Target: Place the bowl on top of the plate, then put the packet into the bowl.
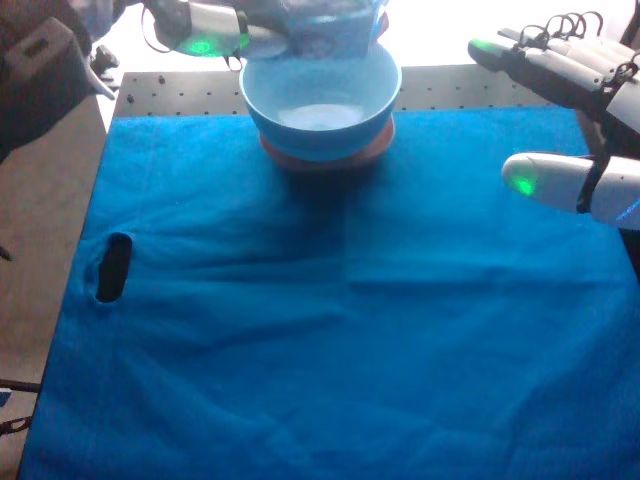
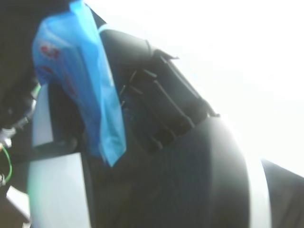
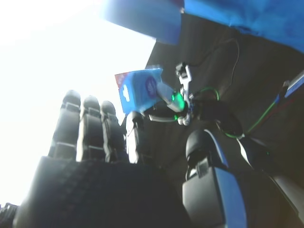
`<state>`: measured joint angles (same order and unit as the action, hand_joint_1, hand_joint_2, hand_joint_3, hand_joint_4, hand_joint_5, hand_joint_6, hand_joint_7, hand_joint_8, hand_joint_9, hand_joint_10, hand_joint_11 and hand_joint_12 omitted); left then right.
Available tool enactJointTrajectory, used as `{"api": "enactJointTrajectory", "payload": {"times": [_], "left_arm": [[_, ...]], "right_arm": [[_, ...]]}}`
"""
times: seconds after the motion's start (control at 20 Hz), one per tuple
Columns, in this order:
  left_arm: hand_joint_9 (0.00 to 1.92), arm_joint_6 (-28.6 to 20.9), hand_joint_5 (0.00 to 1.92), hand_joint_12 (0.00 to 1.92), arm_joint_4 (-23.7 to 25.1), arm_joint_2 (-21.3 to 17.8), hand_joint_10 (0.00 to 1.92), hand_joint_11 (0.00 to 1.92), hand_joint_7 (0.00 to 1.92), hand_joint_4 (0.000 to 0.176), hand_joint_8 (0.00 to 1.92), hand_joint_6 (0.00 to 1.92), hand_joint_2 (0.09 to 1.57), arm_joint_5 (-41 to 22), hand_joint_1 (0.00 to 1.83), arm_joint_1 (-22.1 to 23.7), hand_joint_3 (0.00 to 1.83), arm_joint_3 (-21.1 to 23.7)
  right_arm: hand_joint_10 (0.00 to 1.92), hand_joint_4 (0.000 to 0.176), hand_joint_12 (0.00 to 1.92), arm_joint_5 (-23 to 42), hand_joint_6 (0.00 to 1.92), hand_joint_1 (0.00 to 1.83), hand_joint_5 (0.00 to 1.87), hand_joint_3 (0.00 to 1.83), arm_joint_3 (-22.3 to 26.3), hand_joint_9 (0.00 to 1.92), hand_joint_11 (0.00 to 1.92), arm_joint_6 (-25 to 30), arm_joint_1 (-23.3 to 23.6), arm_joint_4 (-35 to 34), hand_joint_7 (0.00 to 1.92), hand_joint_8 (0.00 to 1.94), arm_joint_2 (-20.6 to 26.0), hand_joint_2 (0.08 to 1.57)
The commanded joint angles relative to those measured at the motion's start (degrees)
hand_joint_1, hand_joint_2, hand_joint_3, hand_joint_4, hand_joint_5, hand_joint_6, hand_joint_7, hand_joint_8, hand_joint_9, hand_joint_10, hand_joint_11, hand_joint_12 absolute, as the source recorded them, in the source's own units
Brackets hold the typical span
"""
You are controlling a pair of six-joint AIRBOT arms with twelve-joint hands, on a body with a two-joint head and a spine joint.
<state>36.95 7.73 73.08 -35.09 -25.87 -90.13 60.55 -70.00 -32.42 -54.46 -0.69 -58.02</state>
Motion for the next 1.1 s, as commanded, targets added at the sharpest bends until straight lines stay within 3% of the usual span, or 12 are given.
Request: {"api": "enactJointTrajectory", "payload": {"times": [0.0, 0.05, 0.1, 0.2, 0.4, 0.45, 0.55, 0.65, 0.75, 0.85, 0.95, 1.05], "left_arm": [[1.01, -0.3, 0.91, 1.22, -1.6, 0.3, 0.60, 0.80, 1.04, 0.000, 0.96, 1.03, 1.12, -5.9, 1.22, 1.4, 0.00, -0.5], [0.99, -0.3, 0.95, 1.13, -1.8, 0.8, 0.42, 0.73, 0.96, 0.038, 0.47, 1.02, 1.12, -4.8, 1.09, 1.4, 0.00, -1.2], [0.91, -0.3, 0.78, 1.10, -1.8, 0.9, 0.28, 0.60, 0.91, 0.000, 0.20, 0.39, 1.03, -4.4, 1.00, 1.4, 0.00, -1.3], [0.77, -0.3, 0.68, 1.01, -2.1, 1.3, 0.05, 0.34, 0.76, 0.000, 0.01, 0.03, 0.97, -3.4, 0.93, 1.1, 0.00, -1.8], [0.48, -0.3, 0.53, 0.87, -2.9, 1.5, 0.00, 0.03, 0.54, 0.059, 0.00, 0.00, 0.96, -3.5, 0.85, 0.8, 0.00, -1.9], [0.44, -0.3, 0.52, 0.81, -3.1, 1.4, 0.00, 0.00, 0.52, 0.067, 0.00, 0.00, 0.96, -3.9, 0.83, 0.7, 0.00, -1.8], [0.42, -0.3, 0.50, 0.76, -3.7, 0.7, 0.00, 0.00, 0.49, 0.066, 0.00, 0.00, 0.96, -5.4, 0.83, 0.1, 0.00, -1.1], [0.39, -0.3, 0.42, 0.69, -3.7, -1.0, 0.00, 0.00, 0.43, 0.080, 0.00, 0.00, 0.96, -7.7, 0.83, -0.9, 0.00, 0.8], [0.18, -0.3, 0.24, 0.34, -3.7, -3.6, 0.00, 0.00, 0.20, 0.166, 0.00, 0.00, 0.94, -10.8, 0.71, -2.7, 0.00, 3.2], [0.02, -0.3, 0.09, 0.03, -4.2, -6.6, 0.00, 0.00, 0.03, 0.176, 0.00, 0.00, 0.92, -14.0, 0.68, -5.3, 0.00, 6.0], [0.00, -0.3, 0.01, 0.00, -5.9, -9.5, 0.00, 0.00, 0.00, 0.176, 0.00, 0.00, 0.89, -18.2, 0.67, -8.9, 0.00, 8.6], [0.00, -0.3, 0.00, 0.00, -8.6, -12.1, 0.00, 0.00, 0.00, 0.176, 0.00, 0.00, 0.88, -23.5, 0.63, -13.5, 0.00, 11.4]], "right_arm": [[0.00, 0.173, 0.00, 7.1, 0.00, 0.06, 0.00, 0.00, -0.3, 0.00, 0.00, 0.3, 0.4, -1.3, 0.00, 0.00, -0.1, 1.26], [0.00, 0.164, 0.00, 7.1, 0.00, 0.08, 0.00, 0.00, -0.3, 0.00, 0.00, 0.3, 0.4, -1.3, 0.00, 0.00, -0.1, 1.26], [0.00, 0.155, 0.00, 7.1, 0.00, 0.07, 0.00, 0.01, -0.3, 0.00, 0.00, 0.3, 0.4, -1.3, 0.00, 0.00, -0.1, 1.27], [0.00, 0.145, 0.00, 7.1, 0.00, 0.02, 0.00, 0.01, -0.3, 0.00, 0.00, 0.3, 0.3, -1.3, 0.00, 0.00, -0.2, 1.28], [0.00, 0.116, 0.00, 7.1, 0.00, 0.00, 0.00, 0.01, -0.3, 0.00, 0.00, 0.3, 0.1, -1.5, 0.00, 0.00, -0.3, 1.30], [0.00, 0.132, 0.00, 7.1, 0.00, 0.03, 0.00, 0.00, -0.3, 0.00, 0.00, 0.3, 0.1, -1.5, 0.00, 0.00, -0.3, 1.29], [0.00, 0.129, 0.00, 7.1, 0.00, 0.03, 0.00, 0.00, -0.3, 0.00, 0.00, 0.3, 0.0, -1.6, 0.00, 0.00, -0.2, 1.28], [0.00, 0.150, 0.00, 7.1, 0.00, 0.04, 0.00, 0.00, -0.3, 0.00, 0.00, 0.3, -0.1, -1.8, 0.00, 0.00, -0.1, 1.28], [0.00, 0.146, 0.00, 7.1, 0.00, 0.05, 0.00, 0.00, -0.2, 0.00, 0.00, 0.3, -0.2, -2.2, 0.00, 0.00, 0.2, 1.28], [0.00, 0.120, 0.00, 7.2, 0.00, 0.01, 0.00, 0.00, 0.2, 0.00, 0.00, 0.3, -0.3, -2.8, 0.00, 0.00, 0.7, 1.27], [0.00, 0.153, 0.00, 10.8, 0.00, 0.04, 0.00, 0.00, 0.5, 0.00, 0.00, 0.3, -1.9, -3.6, 0.00, 0.00, 1.1, 1.23], [0.00, 0.134, 0.00, 15.8, 0.00, 0.01, 0.00, 0.00, 2.1, 0.00, 0.00, 0.4, -5.7, -7.4, 0.00, 0.00, 2.6, 1.15]]}}
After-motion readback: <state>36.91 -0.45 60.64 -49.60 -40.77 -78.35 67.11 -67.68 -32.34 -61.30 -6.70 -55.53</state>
